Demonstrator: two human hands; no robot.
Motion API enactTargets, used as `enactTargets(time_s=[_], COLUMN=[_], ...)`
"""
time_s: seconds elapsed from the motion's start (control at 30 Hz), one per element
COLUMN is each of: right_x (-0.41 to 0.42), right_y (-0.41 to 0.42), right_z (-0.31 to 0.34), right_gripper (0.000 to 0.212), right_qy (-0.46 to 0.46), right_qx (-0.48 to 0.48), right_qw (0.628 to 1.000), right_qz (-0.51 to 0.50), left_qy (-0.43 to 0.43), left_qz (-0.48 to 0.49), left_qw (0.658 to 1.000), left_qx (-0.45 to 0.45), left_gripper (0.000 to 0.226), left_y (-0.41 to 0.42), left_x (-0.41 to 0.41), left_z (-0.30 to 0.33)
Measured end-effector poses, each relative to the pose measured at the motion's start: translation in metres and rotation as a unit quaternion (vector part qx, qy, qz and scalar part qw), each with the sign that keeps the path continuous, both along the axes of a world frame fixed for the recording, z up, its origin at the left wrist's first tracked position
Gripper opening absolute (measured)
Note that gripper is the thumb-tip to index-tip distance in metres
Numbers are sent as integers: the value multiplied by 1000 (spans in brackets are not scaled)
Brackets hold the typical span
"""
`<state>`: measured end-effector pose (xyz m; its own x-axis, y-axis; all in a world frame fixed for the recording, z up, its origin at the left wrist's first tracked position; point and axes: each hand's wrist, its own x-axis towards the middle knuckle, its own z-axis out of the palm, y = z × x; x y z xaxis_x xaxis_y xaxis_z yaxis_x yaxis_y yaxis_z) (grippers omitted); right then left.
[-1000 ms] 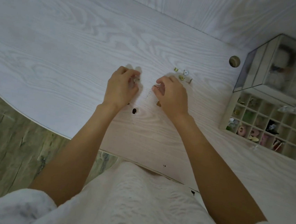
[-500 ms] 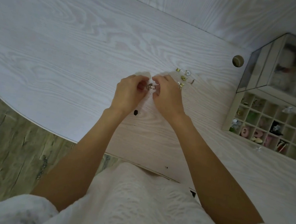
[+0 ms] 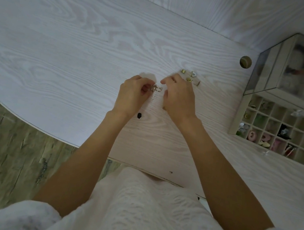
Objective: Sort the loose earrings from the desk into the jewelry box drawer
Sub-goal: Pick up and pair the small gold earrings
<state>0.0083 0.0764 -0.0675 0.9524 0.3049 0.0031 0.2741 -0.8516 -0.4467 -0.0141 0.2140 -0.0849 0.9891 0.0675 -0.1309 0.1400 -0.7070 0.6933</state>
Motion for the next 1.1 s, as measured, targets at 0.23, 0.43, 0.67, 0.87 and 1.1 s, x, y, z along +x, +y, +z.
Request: enactTargets(time_s=[0.23, 0.43, 0.67, 0.87, 1.1], right_x=[3, 1, 1, -3, -34], right_y=[3, 4, 22, 11, -67], right_z=[-3, -2, -13, -4, 40], right_gripper=[31, 31, 24, 26, 15], right_qy=[-27, 7, 85, 137, 88], right_qx=[-19, 6, 58, 200, 299], right_qw=[999, 999, 995, 966, 939], right_qz=[8, 31, -20, -91, -148], left_qy=[-5, -12, 7, 59, 43], left_qz=[4, 9, 22, 26, -45], left_qw=[1000, 1000, 999, 991, 973], left_qx=[-6, 3, -24, -119, -223], left_gripper=[18, 15, 15, 15, 15], left_y=[3, 2, 3, 10, -52], left_x=[-1, -1, -2, -5, -6], left_z=[-1, 0, 3, 12, 48])
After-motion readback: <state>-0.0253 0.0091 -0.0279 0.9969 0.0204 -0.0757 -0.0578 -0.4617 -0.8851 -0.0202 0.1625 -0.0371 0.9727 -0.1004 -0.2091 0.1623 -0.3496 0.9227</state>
